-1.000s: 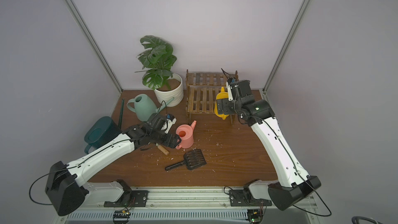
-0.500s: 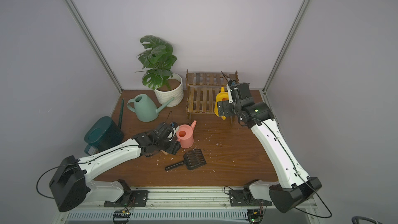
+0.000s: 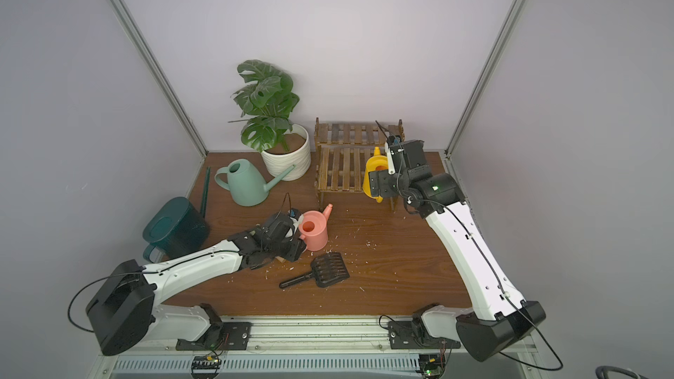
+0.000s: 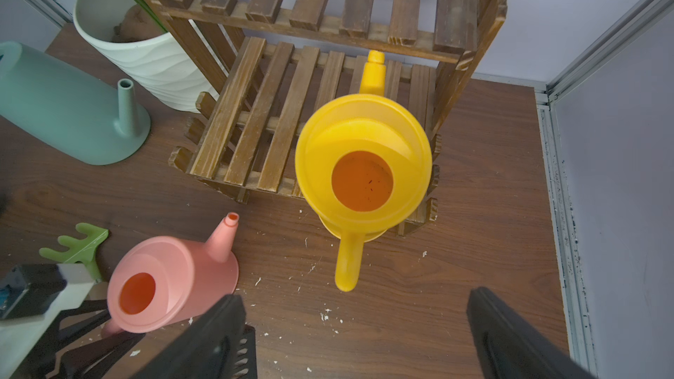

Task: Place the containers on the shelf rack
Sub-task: 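Pick up a container from the center of the board.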

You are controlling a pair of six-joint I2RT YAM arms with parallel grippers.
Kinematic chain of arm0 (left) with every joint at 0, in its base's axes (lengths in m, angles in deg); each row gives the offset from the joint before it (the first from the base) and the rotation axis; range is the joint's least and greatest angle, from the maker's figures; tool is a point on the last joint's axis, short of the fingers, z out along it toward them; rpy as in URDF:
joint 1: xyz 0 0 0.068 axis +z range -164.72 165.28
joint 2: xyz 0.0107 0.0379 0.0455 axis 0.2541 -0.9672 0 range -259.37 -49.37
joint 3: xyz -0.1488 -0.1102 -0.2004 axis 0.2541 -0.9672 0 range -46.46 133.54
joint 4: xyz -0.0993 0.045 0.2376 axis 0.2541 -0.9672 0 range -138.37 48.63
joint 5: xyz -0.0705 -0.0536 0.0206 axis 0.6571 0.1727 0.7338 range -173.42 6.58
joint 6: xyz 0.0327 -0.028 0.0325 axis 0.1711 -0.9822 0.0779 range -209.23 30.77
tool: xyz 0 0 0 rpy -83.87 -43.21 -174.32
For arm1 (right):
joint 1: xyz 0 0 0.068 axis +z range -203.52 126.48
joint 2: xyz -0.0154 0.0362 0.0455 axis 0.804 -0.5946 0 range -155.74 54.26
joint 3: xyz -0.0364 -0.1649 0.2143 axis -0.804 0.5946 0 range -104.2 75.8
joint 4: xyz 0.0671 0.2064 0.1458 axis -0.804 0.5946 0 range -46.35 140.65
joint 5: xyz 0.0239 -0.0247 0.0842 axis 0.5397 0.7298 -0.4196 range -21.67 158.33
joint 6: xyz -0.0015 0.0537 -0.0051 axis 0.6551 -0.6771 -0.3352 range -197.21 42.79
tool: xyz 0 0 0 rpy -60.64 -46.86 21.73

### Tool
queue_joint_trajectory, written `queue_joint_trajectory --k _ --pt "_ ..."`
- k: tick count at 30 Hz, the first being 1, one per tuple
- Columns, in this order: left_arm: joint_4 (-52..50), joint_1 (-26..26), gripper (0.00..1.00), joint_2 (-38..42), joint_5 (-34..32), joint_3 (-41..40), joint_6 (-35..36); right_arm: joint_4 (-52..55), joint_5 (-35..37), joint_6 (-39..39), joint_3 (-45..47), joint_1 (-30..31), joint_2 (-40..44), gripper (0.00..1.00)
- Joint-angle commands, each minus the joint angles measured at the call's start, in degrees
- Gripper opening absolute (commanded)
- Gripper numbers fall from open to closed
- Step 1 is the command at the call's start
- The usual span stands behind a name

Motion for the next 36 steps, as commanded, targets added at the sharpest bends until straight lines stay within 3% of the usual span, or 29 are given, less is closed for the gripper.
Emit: queue_joint_trajectory --k 1,7,17,22,27,36 --pt "1.1 -0.6 0.43 0.7 0.4 -0.4 -0.3 -1.0 0.2 0.0 -0.3 -0.2 1.6 0.97" --pt "-0.3 -0.6 0.27 2.3 0.9 -0.1 -0.3 -1.8 -0.4 0.0 0.4 -0.2 2.4 0.97" --pt "-9.9 -0.6 0.08 6.3 3.5 5.1 -2.6 -2.2 -0.6 0.1 0.2 -0.3 2.8 0.95" --pt "-14.0 -0.7 0.03 10.3 4.3 8.0 -6.1 -2.2 -0.3 -0.2 0.2 -0.3 2.7 0.95" --pt "-19.1 -1.7 0.0 11.6 1.8 13.1 -8.7 -2.2 -0.4 -0.3 -0.7 -0.3 2.6 0.95" --pt "-27.3 -11.7 0.0 2.8 -11.0 29.1 -12.0 -1.4 0.7 0.1 -2.5 -0.3 1.7 0.95"
